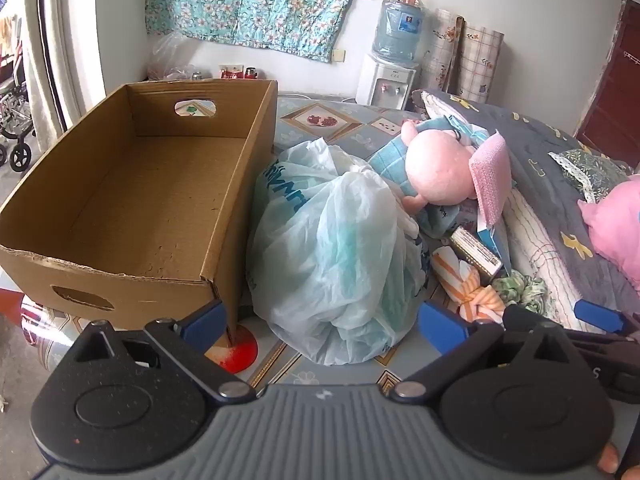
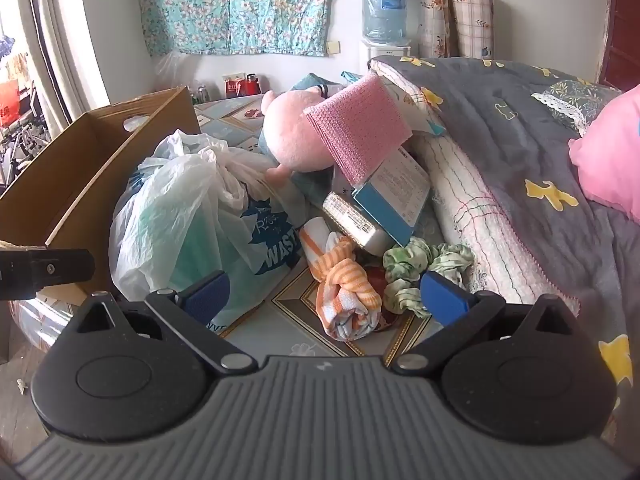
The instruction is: Organize soft objects
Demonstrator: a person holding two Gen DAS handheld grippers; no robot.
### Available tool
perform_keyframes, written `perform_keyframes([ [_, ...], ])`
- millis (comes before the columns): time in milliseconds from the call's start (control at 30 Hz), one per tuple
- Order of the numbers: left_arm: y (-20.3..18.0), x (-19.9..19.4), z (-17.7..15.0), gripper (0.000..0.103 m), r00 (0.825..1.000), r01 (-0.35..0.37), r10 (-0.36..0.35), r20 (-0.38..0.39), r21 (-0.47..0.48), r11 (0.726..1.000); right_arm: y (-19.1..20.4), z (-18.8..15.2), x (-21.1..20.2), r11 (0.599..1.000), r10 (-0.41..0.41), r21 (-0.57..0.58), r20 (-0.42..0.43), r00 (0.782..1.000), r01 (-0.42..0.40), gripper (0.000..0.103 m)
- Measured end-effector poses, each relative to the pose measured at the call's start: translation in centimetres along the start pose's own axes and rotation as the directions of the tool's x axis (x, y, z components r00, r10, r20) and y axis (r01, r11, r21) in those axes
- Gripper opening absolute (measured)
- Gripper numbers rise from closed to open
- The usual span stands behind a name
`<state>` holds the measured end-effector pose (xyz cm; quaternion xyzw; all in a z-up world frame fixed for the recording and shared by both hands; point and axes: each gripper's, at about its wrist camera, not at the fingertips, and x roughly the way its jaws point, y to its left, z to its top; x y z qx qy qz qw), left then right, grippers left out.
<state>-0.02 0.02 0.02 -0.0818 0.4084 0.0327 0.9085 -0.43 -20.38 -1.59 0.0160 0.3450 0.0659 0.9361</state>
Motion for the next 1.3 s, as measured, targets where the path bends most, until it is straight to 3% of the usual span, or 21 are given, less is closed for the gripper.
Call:
perform_keyframes([
  [533,-1.1,-0.4,-0.4,0.103,1.000,0.023,-0.024,0.004,0.067,0.998,0.1,0.3,-0.4,1.000,0.009,0.003,-0.001,1.000,-0.009,0.102],
  [1300,-1.2,-0.4,-0.4,0.103,1.000,0.029,-0.029,0.001,0.069,0.997,0.3,0.8,-0.4,1.000,0.012,-0.006,0.003,1.000,-0.012,0.102],
])
